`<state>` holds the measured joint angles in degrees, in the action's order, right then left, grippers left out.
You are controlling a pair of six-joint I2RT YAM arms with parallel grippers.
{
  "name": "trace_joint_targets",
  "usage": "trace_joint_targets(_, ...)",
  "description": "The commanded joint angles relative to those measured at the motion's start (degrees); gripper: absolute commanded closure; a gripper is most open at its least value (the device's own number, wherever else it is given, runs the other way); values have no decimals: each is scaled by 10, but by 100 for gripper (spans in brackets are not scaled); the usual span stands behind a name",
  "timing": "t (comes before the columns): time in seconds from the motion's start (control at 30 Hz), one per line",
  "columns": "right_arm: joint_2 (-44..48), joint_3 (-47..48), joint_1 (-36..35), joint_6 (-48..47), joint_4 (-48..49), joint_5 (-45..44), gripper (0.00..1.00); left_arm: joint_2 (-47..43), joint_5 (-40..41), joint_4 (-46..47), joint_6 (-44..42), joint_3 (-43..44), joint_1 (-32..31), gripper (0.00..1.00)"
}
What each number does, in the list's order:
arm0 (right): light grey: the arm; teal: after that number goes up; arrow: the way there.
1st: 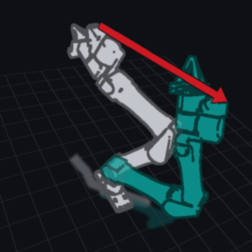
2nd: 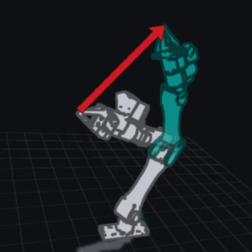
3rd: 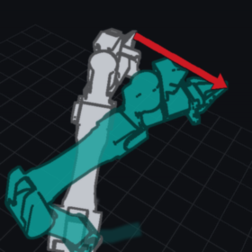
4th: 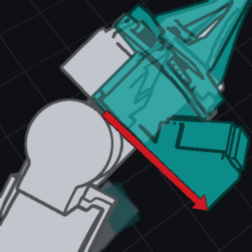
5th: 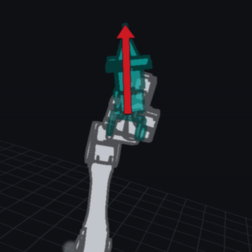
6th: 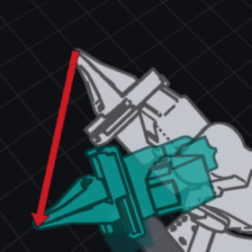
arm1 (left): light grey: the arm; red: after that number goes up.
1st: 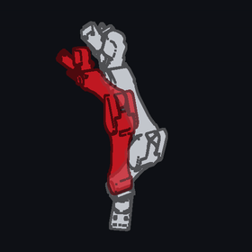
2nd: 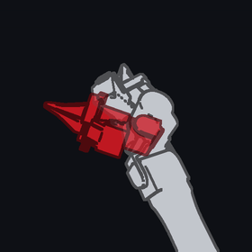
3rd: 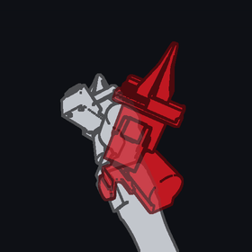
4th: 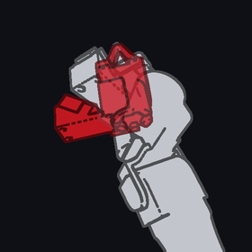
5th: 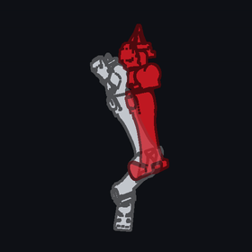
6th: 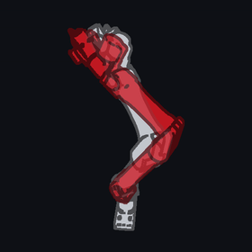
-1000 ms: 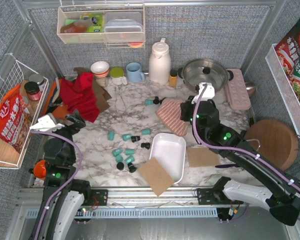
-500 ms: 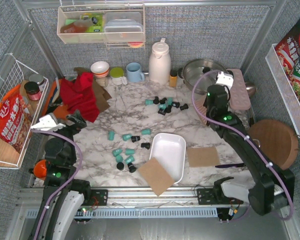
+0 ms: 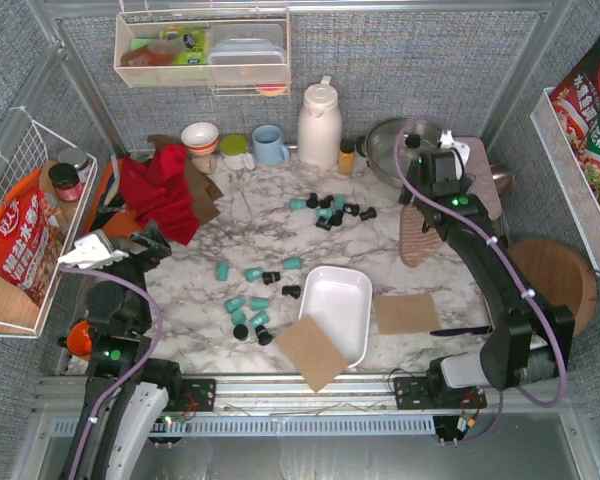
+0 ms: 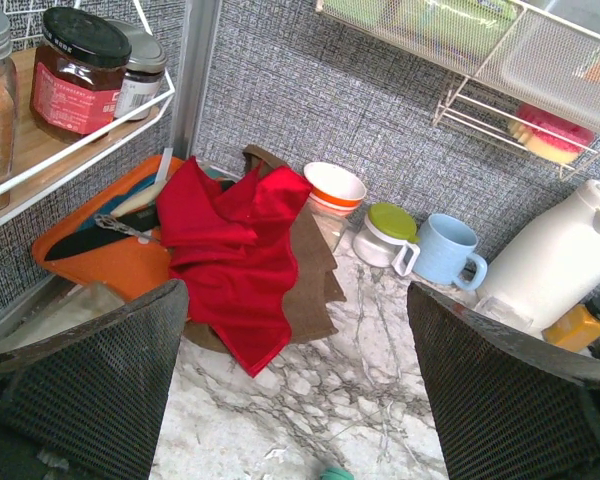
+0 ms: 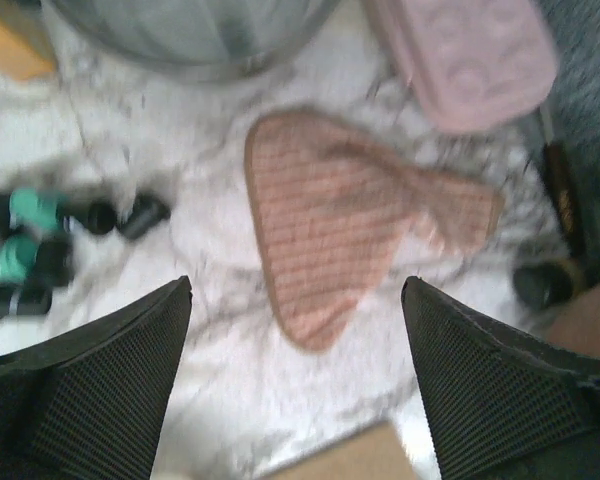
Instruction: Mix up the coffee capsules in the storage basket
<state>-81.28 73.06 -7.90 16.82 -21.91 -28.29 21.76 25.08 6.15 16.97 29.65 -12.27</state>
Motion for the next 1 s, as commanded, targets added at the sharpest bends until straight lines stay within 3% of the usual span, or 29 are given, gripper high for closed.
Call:
trace_joint_targets(0.0,62,-61,-24,114,-144,51,9,-2,-6,13,1,2,0,1)
trace_joint_targets(0.2,209,-288,-84,291,-107,124,9,-16,-3,13,1,2,0,1)
trace_joint_targets(0.47,338,-463,-99,440,-34,126,9,-18,-10,10,7,3,0,1)
trace_joint_targets(0.7,304,-496,-98,469,25,103,9,-19,-5,11,6,0,0,1)
trace_joint_targets(0.97,228,-489,-63,451,47,18,6,-14,0,10,5,0,-1,1)
